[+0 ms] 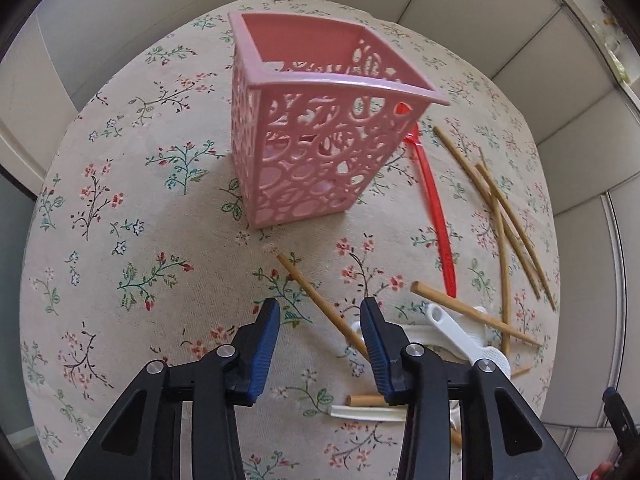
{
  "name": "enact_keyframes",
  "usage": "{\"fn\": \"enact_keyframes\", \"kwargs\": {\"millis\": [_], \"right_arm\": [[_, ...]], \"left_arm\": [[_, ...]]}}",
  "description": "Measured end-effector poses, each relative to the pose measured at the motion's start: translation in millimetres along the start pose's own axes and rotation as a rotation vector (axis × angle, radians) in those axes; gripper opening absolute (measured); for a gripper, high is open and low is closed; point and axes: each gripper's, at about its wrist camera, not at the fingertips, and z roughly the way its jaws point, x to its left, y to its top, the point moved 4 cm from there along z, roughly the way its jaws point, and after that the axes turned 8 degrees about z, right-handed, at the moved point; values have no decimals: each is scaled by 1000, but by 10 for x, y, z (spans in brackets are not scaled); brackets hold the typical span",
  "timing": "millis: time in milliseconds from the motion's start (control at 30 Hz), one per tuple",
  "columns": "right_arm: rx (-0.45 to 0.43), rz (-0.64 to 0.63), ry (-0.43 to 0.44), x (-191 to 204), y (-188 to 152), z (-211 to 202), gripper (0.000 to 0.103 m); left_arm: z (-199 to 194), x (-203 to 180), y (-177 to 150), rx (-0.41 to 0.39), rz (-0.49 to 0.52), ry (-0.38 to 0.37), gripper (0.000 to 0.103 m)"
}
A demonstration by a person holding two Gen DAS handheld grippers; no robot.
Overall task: Organize utensils
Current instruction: 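Grasp a wooden chopstick with the left tool while the right tool grasps another chopstick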
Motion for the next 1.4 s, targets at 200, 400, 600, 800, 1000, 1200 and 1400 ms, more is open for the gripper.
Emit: {"fn": "enact_keyframes", "kwargs": {"millis": [200, 400, 600, 800, 1000, 1200, 1400], "right_arm": [[9, -21, 19, 65, -34, 64, 92], [13, -40, 50, 167, -51, 137, 87], [58, -118, 111, 468, -78, 324, 72], [116, -255, 139, 928, -100, 638, 41], [168, -348, 143, 1249, -89, 1084, 29], [167, -448, 80, 1494, -66, 1361, 26], [169, -534, 32, 1657, -55, 1569, 26]], "left_arm": [[163, 154, 77, -64, -70, 7, 22], [122, 276, 96, -62, -85, -27, 7], [-221, 323, 118, -87, -4, -55, 4], [-668, 355, 95, -136, 70, -99, 4], [-914, 354, 14, -166, 138, -101, 4], [-999, 357, -25, -170, 161, -101, 4], [-955, 370, -18, -165, 153, -100, 4]]}}
